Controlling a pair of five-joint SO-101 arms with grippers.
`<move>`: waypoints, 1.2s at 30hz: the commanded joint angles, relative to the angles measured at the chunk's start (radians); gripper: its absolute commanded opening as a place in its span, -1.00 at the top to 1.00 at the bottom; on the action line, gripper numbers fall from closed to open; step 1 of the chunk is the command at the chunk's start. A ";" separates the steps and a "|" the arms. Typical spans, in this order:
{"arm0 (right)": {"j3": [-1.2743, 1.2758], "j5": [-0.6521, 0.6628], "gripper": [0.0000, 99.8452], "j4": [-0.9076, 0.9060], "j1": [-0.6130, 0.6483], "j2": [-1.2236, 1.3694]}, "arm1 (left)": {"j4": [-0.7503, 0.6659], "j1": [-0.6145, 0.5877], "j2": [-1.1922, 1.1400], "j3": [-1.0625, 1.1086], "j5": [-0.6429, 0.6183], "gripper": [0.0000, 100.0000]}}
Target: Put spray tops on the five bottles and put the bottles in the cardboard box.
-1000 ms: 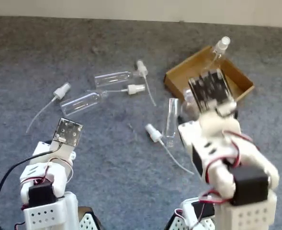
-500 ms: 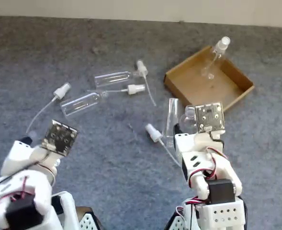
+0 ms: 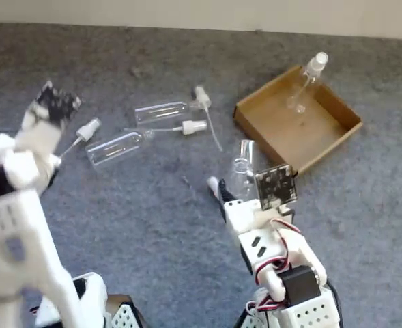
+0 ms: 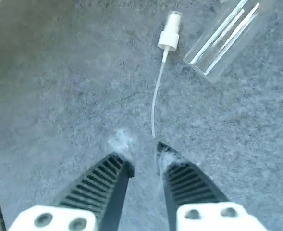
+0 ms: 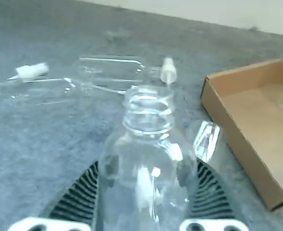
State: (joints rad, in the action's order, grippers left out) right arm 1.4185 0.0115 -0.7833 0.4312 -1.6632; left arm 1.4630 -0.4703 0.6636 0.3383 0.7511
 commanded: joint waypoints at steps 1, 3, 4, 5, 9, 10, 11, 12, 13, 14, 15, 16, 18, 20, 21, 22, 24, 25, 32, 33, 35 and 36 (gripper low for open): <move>0.022 -0.011 0.82 0.036 0.028 -0.054 | -0.002 -0.001 -0.262 -0.220 0.014 0.82; 0.048 -0.011 0.82 0.036 0.028 -0.081 | 0.003 0.012 -0.378 -0.305 0.014 0.74; 0.064 -0.009 0.82 0.036 0.033 -0.094 | 0.003 0.013 -0.433 -0.343 0.014 0.71; 0.079 -0.009 0.82 0.036 0.044 -0.110 | 0.002 0.015 -0.489 -0.386 0.014 0.70; 0.147 -0.009 0.82 0.068 0.107 -0.174 | 0.006 0.041 -0.694 -0.565 0.014 0.70; 0.165 -0.009 0.82 0.082 0.124 -0.179 | 0.008 0.051 -0.740 -0.610 0.014 0.70; 0.182 -0.009 0.82 0.097 0.131 -0.179 | 0.009 0.061 -0.788 -0.650 0.014 0.70; 0.196 -0.009 0.82 0.113 0.139 -0.176 | 0.017 0.070 -0.834 -0.693 0.014 0.70; 0.211 -0.009 0.82 0.128 0.142 -0.176 | 0.029 0.082 -0.875 -0.737 0.014 0.70; 0.225 -0.009 0.82 0.143 0.145 -0.176 | 0.041 0.093 -0.917 -0.779 0.014 0.70; 0.237 -0.009 0.82 0.157 0.145 -0.176 | 0.052 0.107 -0.960 -0.823 0.014 0.70; 0.246 -0.009 0.82 0.168 0.145 -0.176 | 0.063 0.117 -1.000 -0.868 0.014 0.70; 0.255 -0.009 0.82 0.173 0.145 -0.176 | 0.081 0.137 -1.082 -0.960 0.014 0.70; 0.265 -0.009 0.82 0.173 0.151 -0.176 | 0.097 0.151 -1.164 -1.053 0.014 0.70; 0.271 -0.009 0.82 0.173 0.157 -0.176 | 0.104 0.157 -1.204 -1.098 0.015 0.69; 0.277 -0.009 0.82 0.176 0.160 -0.176 | 0.109 0.162 -1.247 -1.141 0.028 0.68; 0.292 -0.009 0.82 0.179 0.160 -0.176 | 0.130 0.163 -1.325 -1.224 0.060 0.60; 0.300 -0.009 0.82 0.179 0.160 -0.176 | 0.143 0.163 -1.360 -1.259 0.078 0.57; 0.329 -0.009 0.82 0.179 0.160 -0.176 | 0.164 0.159 -1.573 -1.501 0.133 0.54; 0.329 -0.009 0.82 0.179 0.160 -0.176 | 0.164 0.159 -1.595 -1.523 0.133 0.54; 0.329 -0.009 0.82 0.179 0.159 -0.176 | 0.164 0.159 -1.635 -1.550 0.133 0.54; 0.329 -0.009 0.82 0.179 0.159 -0.176 | 0.164 0.159 -1.650 -1.555 0.133 0.54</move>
State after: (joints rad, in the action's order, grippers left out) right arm 1.6671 0.0100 -0.6314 0.5815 -1.8243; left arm 1.6180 -0.3307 -0.9567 -1.1254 0.8738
